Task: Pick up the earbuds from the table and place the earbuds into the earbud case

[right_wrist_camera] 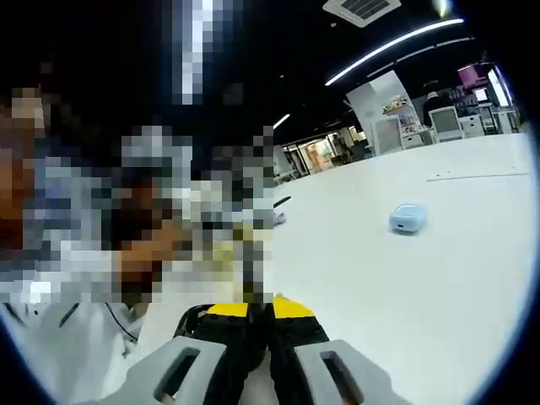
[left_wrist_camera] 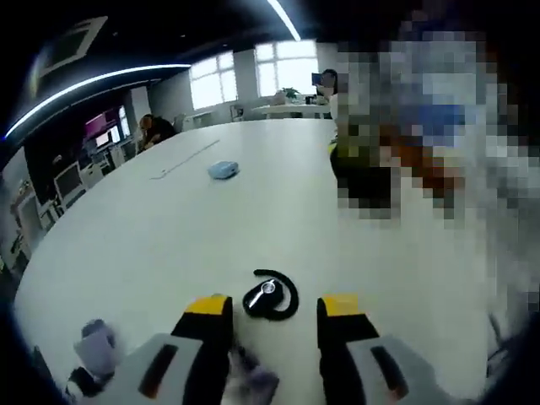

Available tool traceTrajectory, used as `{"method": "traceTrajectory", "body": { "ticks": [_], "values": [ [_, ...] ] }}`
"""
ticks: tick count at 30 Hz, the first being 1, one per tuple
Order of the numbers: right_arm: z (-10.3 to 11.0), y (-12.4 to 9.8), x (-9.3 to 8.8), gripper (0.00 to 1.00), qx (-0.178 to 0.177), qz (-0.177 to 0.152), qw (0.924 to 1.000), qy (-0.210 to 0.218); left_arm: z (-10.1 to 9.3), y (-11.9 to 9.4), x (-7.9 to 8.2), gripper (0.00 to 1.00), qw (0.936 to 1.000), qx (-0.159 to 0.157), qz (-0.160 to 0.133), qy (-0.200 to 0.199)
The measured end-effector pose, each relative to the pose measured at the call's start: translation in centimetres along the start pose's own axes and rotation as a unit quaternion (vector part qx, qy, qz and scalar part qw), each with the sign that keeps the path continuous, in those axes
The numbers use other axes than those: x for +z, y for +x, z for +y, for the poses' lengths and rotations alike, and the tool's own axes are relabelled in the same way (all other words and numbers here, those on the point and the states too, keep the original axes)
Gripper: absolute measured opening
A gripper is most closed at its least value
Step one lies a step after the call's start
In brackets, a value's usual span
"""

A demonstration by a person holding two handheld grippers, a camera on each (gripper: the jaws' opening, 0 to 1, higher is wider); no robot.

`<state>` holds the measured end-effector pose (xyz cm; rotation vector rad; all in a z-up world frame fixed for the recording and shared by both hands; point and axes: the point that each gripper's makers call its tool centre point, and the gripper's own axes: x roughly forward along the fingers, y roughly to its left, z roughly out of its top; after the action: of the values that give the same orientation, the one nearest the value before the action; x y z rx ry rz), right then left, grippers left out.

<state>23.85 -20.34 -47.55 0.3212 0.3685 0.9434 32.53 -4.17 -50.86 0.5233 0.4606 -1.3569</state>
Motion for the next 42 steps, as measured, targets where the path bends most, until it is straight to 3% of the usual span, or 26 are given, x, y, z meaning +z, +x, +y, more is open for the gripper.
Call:
{"method": "traceTrajectory", "body": {
  "ticks": [4, 7, 17, 21, 26, 29, 32, 36, 37, 42],
  "values": [
    [0.0, 0.1, -0.2, 0.06, 0.002, 0.003, 1.0000, 0.001, 0.0, 0.3, 0.3, 0.39, 0.9997, -0.016, -0.015, 0.007],
    [0.2, 0.2, -0.3, 0.06, 0.003, 0.004, 1.0000, 0.002, -0.6, 0.4, 0.4, 0.29, 0.9990, -0.037, -0.025, 0.004],
    [0.4, 0.4, -0.4, 0.06, 0.005, 0.004, 1.0000, 0.000, -1.0, -0.5, 1.0, 0.28, 0.9995, 0.008, -0.030, -0.008],
    [0.0, 0.5, -0.4, 0.06, -0.003, 0.005, 1.0000, -0.001, -1.7, -0.9, 2.3, 0.28, 0.9983, 0.012, -0.051, -0.024],
    [-0.5, 0.5, 0.0, 0.06, -0.021, -0.006, 0.9998, 0.002, -2.7, -1.3, 4.6, 0.28, 0.9925, 0.009, -0.088, -0.084],
    [-1.0, 0.7, 0.4, 0.06, -0.054, -0.007, 0.9977, -0.040, -4.0, -1.1, 5.5, 0.28, 0.9905, 0.002, -0.094, -0.100],
    [-0.9, 1.0, 0.7, 0.06, -0.066, -0.013, 0.9965, -0.049, -5.3, -1.0, 6.6, 0.28, 0.9891, -0.005, -0.098, -0.110],
    [-1.5, 1.4, 1.5, 0.06, -0.106, -0.026, 0.9923, -0.058, -6.8, -0.4, 7.5, 0.28, 0.9909, 0.001, -0.093, -0.098],
    [-1.6, 1.5, 1.6, 0.06, -0.116, -0.029, 0.9907, -0.064, -7.0, 0.1, 7.3, 0.28, 0.9939, 0.013, -0.079, -0.075],
    [-2.4, 1.6, 2.1, 0.06, -0.163, -0.035, 0.9813, -0.096, -8.4, 1.5, 8.0, 0.28, 0.9949, 0.017, -0.073, -0.068]
  ]
}}
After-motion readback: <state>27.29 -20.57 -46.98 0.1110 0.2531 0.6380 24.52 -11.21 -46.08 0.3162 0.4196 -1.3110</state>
